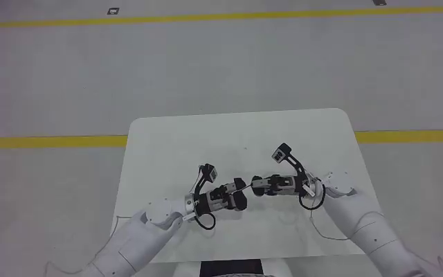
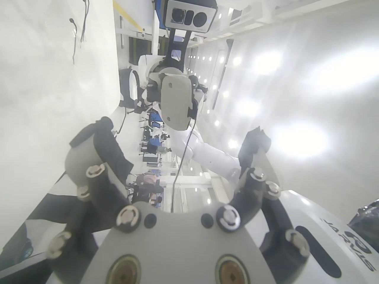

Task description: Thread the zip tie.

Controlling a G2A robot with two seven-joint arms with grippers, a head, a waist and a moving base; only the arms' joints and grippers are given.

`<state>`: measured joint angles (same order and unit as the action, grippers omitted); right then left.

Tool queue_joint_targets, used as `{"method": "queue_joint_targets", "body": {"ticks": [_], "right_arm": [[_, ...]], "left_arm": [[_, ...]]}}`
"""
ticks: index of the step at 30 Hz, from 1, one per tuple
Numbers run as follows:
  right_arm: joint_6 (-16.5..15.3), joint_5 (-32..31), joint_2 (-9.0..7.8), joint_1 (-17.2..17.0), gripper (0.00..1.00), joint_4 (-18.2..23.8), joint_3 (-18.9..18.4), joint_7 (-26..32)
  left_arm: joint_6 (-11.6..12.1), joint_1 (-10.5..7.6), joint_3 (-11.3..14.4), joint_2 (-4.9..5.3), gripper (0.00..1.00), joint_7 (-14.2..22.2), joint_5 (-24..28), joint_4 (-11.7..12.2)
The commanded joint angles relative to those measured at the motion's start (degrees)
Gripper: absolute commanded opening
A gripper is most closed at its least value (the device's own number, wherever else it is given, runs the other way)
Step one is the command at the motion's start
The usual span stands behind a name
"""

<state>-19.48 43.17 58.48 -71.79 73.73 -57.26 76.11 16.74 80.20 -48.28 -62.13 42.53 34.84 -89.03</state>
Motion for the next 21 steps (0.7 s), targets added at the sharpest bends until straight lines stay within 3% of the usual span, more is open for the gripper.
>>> {"method": "queue_joint_targets", "body": {"ticks": [1, 6, 8, 21], "right_arm": [[0.0, -0.17, 0.14, 0.15, 0.0, -0.28, 0.2, 0.01], [0.52, -0.83, 0.45, 0.67, 0.0, -1.15, 0.64, 0.01], [0.54, -0.94, 0.54, 0.76, 0.0, -1.33, 0.7, 0.01], [1.41, -3.54, 0.84, 1.18, 0.0, -1.81, 0.69, -0.33]], "left_arm": [[0.01, -0.11, 0.12, -0.04, 0.83, 0.15, 0.14, 0.1], [-0.17, -0.45, 0.16, -0.07, 0.5, 0.38, 0.25, 0.4], [-0.16, -0.5, 0.02, -0.05, 0.44, 0.46, 0.45, 0.43], [-0.55, -0.18, -0.87, 0.24, 0.32, 0.35, 0.34, 0.32]]}}
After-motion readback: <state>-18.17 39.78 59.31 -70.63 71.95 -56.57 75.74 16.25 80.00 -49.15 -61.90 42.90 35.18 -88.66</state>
